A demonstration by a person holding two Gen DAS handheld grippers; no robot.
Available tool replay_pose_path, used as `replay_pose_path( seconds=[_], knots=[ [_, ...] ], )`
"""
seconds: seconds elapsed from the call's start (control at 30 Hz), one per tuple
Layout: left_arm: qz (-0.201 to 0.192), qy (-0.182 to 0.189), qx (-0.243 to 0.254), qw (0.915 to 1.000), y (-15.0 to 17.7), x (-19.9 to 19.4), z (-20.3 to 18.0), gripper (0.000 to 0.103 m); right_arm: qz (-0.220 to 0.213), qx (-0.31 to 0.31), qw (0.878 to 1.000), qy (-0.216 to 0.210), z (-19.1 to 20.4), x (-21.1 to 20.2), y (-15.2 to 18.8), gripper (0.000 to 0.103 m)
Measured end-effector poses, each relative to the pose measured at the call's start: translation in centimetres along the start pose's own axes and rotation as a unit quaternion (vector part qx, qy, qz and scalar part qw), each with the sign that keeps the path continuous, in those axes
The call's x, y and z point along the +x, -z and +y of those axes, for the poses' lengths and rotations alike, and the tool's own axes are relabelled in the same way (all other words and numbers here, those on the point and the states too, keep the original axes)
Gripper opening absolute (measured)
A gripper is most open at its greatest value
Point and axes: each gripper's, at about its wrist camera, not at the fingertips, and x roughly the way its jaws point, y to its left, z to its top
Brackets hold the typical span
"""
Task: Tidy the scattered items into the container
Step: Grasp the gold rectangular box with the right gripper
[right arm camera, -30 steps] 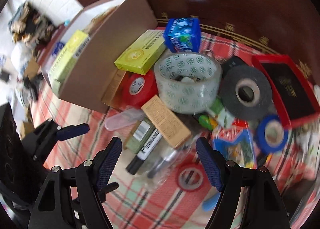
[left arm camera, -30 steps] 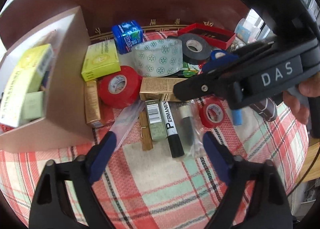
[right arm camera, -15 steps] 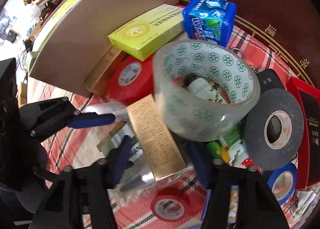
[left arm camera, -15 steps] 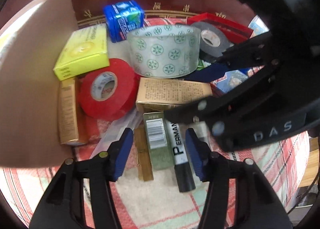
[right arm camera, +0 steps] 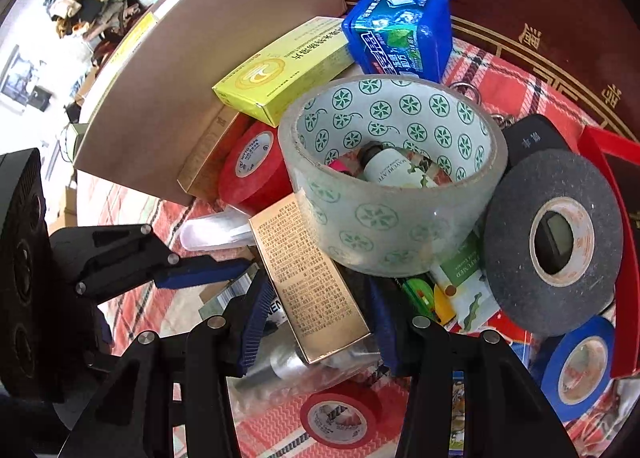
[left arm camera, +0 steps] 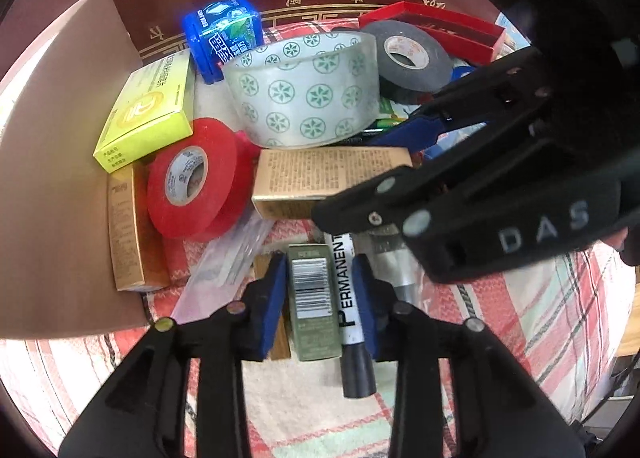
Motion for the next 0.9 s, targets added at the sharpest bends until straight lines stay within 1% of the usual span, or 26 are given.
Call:
replay_pose_path(
  seconds=[0.1, 0.23, 0.3, 0.37, 0.4, 0.47, 0.5, 0.53, 0.6, 0.63, 0.67, 0.7, 0.8, 0.9],
  knots=[
    [0.008, 0.009, 0.003, 0.9999, 0.7, -0.4, 0.0, 0.023, -0.003, 0.004, 1.0, -0.007, -0.2, -0.4, 0.6, 0.049],
    [0.017, 0.004, 0.004, 0.9998, 1.0, -0.1, 0.3, 0.025, -0.004, 0.006, 1.0, -0.009, -0.4, -0.5, 0.9, 0.049],
    [0.021, -0.009, 0.01, 0.9997, 1.0, 0.1, 0.0, 0.025, -0.003, 0.006, 1.0, -0.004, -0.3, -0.4, 1.0, 0.049],
    [0.022, -0.024, 0.018, 0.9993, 0.9, 0.2, -0.3, 0.025, -0.002, 0.003, 1.0, 0.004, 0.3, -0.1, 0.4, 0.049],
    [0.027, -0.036, 0.023, 0.9987, 1.0, 0.4, -0.4, 0.029, -0.001, 0.002, 1.0, 0.008, 0.4, 0.1, 0.4, 0.049],
    [0.064, -0.053, 0.036, 0.9959, 1.4, 1.9, -0.3, 0.042, 0.003, 0.001, 1.0, 0.015, 0.3, 0.6, 0.1, 0.049],
    [0.058, -0.053, 0.037, 0.9962, 1.7, 2.3, -0.3, 0.042, 0.006, 0.001, 1.0, 0.021, 0.2, 1.0, 0.0, 0.049],
    [0.046, -0.048, 0.032, 0.9972, 1.8, 2.0, -0.1, 0.042, 0.006, 0.0, 1.0, 0.025, 0.3, 1.2, 0.0, 0.049],
    [0.04, -0.035, 0.018, 0.9984, 1.9, 1.8, 0.4, 0.04, 0.0, -0.003, 1.0, 0.025, 0.5, 1.3, 0.1, 0.049],
    [0.036, -0.029, 0.011, 0.9989, 1.9, 1.7, 0.7, 0.037, -0.005, -0.001, 1.0, 0.022, 0.5, 1.1, 0.1, 0.046],
    [0.036, -0.025, 0.008, 0.999, 2.0, 1.7, 0.9, 0.029, -0.008, 0.0, 1.0, 0.017, 0.5, 0.9, 0.1, 0.044],
    [0.033, -0.022, 0.006, 0.9992, 2.0, 1.5, 1.0, 0.023, -0.011, 0.001, 1.0, 0.014, 0.6, 0.8, 0.2, 0.042],
    [0.031, -0.015, 0.008, 0.9994, 2.1, 1.1, 1.0, 0.022, -0.02, 0.001, 1.0, 0.003, 0.8, -0.1, 0.5, 0.037],
    [0.028, -0.016, 0.015, 0.9994, 2.2, 0.5, 0.8, 0.022, -0.028, 0.006, 1.0, 0.002, 0.9, -1.1, 0.8, 0.032]
  ],
)
